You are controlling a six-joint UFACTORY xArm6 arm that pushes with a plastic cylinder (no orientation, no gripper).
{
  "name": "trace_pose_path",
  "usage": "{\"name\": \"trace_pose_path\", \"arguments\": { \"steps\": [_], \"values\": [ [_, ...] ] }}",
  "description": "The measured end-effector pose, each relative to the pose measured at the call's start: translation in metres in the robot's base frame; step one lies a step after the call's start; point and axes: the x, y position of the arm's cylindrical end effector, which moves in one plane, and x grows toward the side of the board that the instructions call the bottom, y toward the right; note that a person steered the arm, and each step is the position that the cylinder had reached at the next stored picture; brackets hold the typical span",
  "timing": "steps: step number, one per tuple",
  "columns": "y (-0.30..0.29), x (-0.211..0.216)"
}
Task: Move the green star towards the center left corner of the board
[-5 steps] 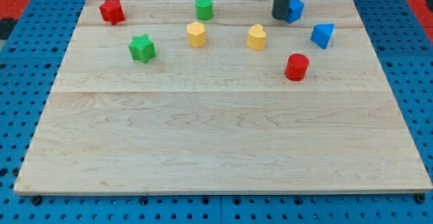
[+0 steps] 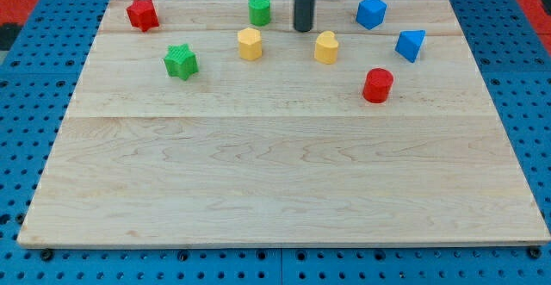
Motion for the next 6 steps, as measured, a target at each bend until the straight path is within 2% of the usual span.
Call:
{"name": "trace_pose_path", "arguments": {
  "steps": [1,3,4,5,6],
  "values": [
    [-0.046,0.005],
    [-0.142,0.078],
    [-0.143,0.058],
    [-0.203,0.064],
    [-0.242,0.105]
  ]
}}
